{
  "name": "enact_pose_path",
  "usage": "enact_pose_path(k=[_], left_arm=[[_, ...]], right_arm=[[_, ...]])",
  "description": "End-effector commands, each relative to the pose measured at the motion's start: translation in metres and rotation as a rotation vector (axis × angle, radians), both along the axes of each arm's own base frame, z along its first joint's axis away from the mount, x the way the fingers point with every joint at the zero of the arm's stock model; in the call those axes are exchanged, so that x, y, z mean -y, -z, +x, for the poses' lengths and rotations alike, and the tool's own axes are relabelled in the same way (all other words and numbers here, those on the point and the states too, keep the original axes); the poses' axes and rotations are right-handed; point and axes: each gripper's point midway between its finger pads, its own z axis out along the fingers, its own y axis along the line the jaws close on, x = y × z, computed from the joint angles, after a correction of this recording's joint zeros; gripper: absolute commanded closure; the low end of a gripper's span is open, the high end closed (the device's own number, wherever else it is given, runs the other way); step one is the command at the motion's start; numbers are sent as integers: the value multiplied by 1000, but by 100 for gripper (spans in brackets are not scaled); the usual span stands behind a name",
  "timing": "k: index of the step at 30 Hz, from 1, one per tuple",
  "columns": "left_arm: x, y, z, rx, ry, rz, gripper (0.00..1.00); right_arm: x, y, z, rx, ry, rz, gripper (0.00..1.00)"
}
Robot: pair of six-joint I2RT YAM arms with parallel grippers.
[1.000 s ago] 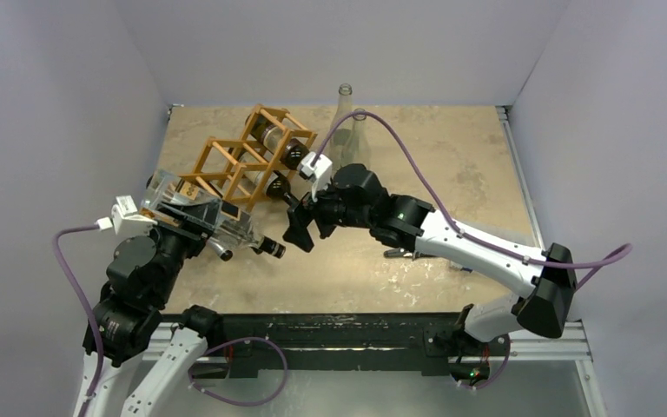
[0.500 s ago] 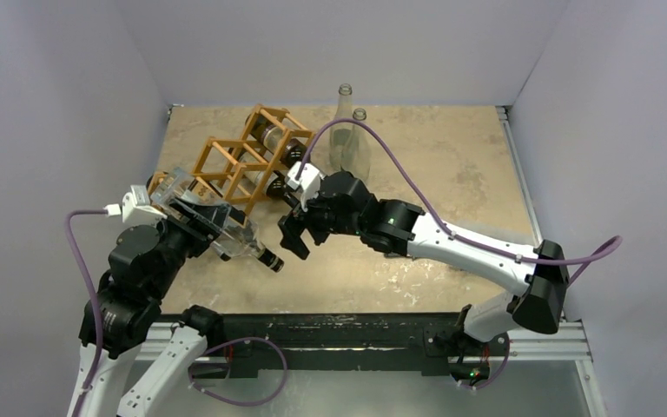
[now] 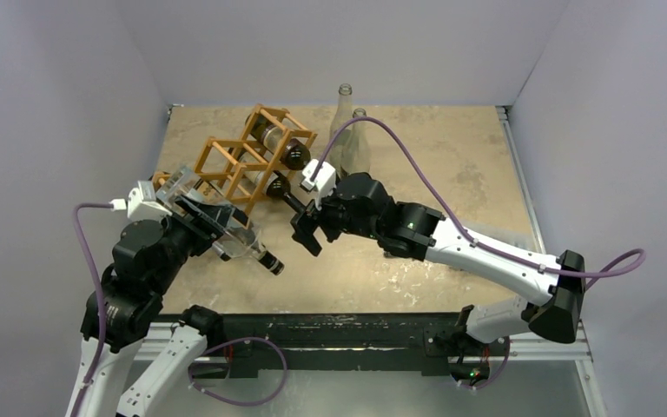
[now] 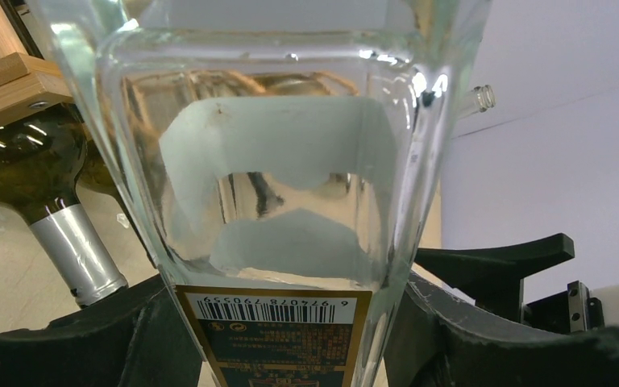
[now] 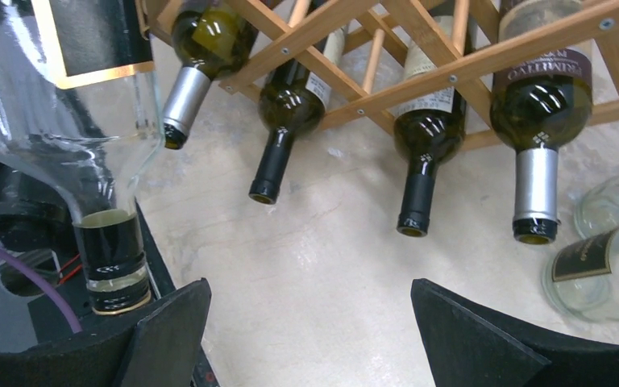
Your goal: Put the wine bottle on the wine rack
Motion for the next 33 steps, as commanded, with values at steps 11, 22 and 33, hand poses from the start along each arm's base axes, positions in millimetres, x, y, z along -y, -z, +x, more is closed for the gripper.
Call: enact_pose_path(k=[11,22,33], left_arm=[[8,-68,4,219,32,-89,100],[10,-66,3,195,30,-135,100],[19,-55,3,168,54,-187,100]], right_arm=[[-81,-32,-91,-207,-392,360,5],[-117,-8,-63,-150,-190,299,17],[-110,-44,-48,-96,-95,488,55]])
